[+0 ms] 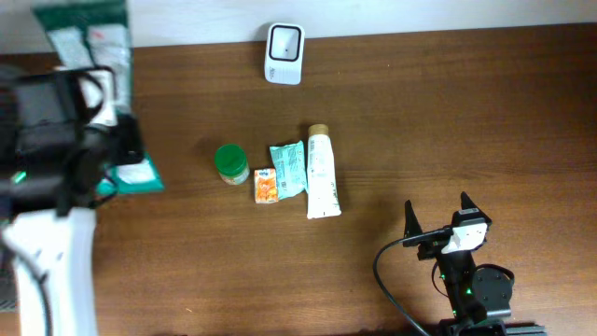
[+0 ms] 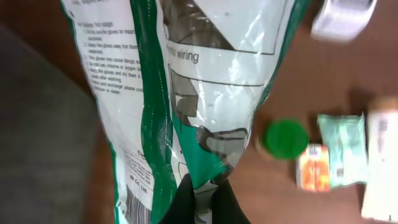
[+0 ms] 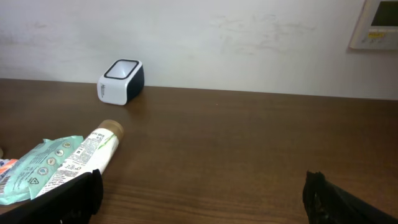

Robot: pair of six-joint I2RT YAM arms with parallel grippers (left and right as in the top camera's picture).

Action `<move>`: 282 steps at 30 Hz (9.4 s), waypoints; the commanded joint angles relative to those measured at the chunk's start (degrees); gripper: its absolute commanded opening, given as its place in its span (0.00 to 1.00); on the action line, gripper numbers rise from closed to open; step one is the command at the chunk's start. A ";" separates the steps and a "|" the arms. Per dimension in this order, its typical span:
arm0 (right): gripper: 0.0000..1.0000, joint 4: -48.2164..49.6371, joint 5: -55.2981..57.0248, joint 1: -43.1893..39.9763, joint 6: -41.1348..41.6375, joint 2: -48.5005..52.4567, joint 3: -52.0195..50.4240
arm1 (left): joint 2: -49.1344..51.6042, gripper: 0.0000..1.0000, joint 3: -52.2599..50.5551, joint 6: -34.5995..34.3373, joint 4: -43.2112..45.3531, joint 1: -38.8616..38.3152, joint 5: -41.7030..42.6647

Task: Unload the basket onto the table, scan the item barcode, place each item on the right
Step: 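Carry the 3M gloves pack and lay it left of the bottle, then reach the right gripper to the white tube and grasp it, then lift the white tube and hold its barcode over the white scanner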

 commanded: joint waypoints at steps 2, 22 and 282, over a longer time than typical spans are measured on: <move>0.98 -0.24 0.09 0.33 0.00 -0.33 -0.31 | 5.90 0.00 -8.20 -4.09 0.72 -5.55 0.04; 0.98 -0.26 0.09 0.33 0.00 -0.33 -0.31 | 26.64 0.00 -13.75 -17.35 3.89 -9.60 1.73; 0.04 -31.69 41.03 24.33 -26.23 148.63 140.21 | 29.27 0.99 15.89 1.42 -4.63 -2.67 13.44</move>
